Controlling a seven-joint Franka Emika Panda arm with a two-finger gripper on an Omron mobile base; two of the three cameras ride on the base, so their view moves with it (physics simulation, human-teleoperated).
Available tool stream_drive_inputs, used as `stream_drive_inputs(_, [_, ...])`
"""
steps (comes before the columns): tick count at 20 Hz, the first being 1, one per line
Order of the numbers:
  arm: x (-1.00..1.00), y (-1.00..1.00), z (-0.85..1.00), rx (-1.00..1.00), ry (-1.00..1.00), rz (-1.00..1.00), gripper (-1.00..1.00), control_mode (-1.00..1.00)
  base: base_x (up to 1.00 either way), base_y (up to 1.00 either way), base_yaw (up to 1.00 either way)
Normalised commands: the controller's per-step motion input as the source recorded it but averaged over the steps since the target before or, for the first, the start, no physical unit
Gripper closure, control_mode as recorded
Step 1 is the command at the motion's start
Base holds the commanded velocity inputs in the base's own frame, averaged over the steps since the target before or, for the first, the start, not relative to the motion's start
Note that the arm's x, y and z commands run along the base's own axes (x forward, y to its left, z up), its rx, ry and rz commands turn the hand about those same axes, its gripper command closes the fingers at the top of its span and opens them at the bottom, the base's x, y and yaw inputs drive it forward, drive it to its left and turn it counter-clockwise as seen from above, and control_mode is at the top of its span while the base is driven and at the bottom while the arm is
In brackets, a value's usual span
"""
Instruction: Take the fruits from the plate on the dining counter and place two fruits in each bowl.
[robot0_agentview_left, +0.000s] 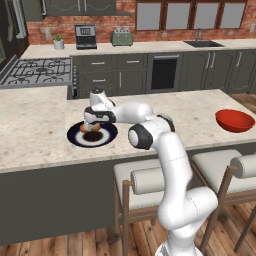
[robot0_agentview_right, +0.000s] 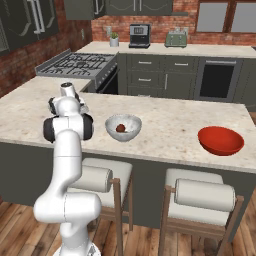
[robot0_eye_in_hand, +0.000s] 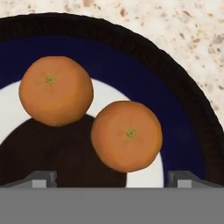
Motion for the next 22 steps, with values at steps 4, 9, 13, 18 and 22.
stream_drive_inputs(4, [0.19,0.08,-0.21,0.00,0.00,0.00,-1.00,-1.00,0.00,0.00,0.00])
stream_drive_inputs(9, [0.28,0.04,-0.04,0.00,0.00,0.00,-1.00,-1.00,0.00,0.00,0.00])
stream_drive_inputs(13, [0.24,0.01,-0.04,0.00,0.00,0.00,-1.00,-1.00,0.00,0.00,0.00])
stream_drive_inputs(18, [0.04,0.00,-0.15,0.00,0.00,0.01,-1.00,-1.00,0.00,0.00,0.00])
stream_drive_inputs(22, [0.00,0.00,-0.22,0.00,0.03,0.00,1.00,-1.00,0.00,0.00,0.00])
